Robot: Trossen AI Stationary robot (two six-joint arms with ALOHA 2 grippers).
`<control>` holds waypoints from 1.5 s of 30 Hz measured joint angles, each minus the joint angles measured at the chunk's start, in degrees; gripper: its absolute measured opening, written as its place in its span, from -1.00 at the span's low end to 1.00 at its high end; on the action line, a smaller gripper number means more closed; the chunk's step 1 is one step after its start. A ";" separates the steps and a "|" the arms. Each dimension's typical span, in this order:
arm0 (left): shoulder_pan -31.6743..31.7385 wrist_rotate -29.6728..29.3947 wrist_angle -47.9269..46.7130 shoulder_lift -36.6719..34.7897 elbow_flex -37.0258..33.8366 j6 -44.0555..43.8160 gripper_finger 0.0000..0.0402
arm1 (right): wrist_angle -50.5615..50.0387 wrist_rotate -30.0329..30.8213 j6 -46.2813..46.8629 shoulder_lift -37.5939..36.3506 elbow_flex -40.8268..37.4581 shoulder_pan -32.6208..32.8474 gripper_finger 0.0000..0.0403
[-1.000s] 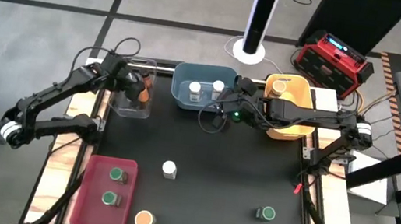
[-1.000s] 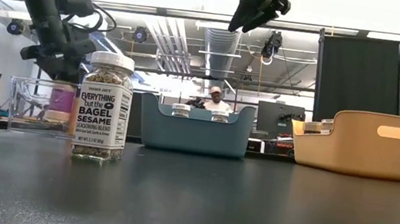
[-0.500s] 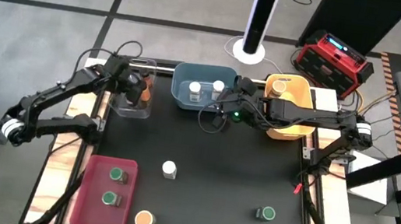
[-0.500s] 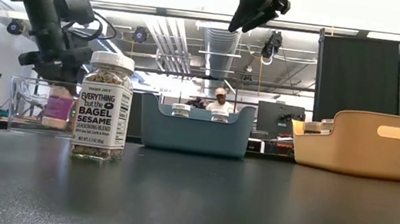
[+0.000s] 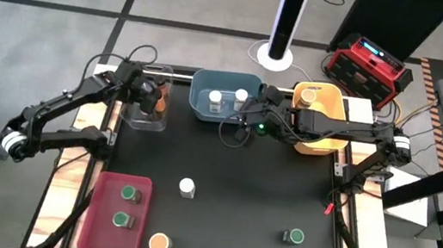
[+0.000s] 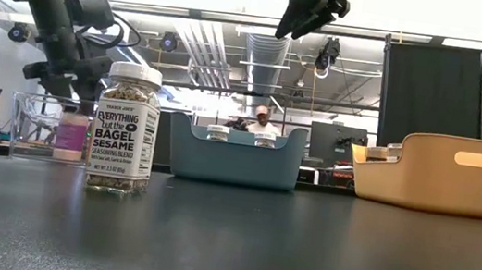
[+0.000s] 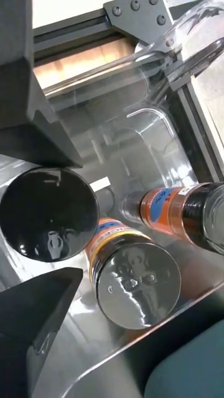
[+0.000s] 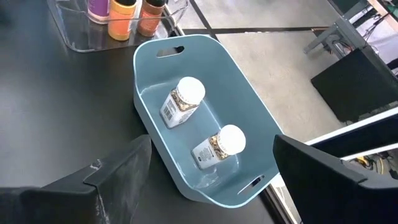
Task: Sort spices by type
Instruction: Put the black seasoning bottle into the transparent bin, then put the white seasoning bottle into the blue bin
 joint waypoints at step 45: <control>-55.99 -19.58 4.04 -11.81 6.90 -13.64 0.30 | -3.35 -0.64 15.99 1.09 -4.69 19.37 0.63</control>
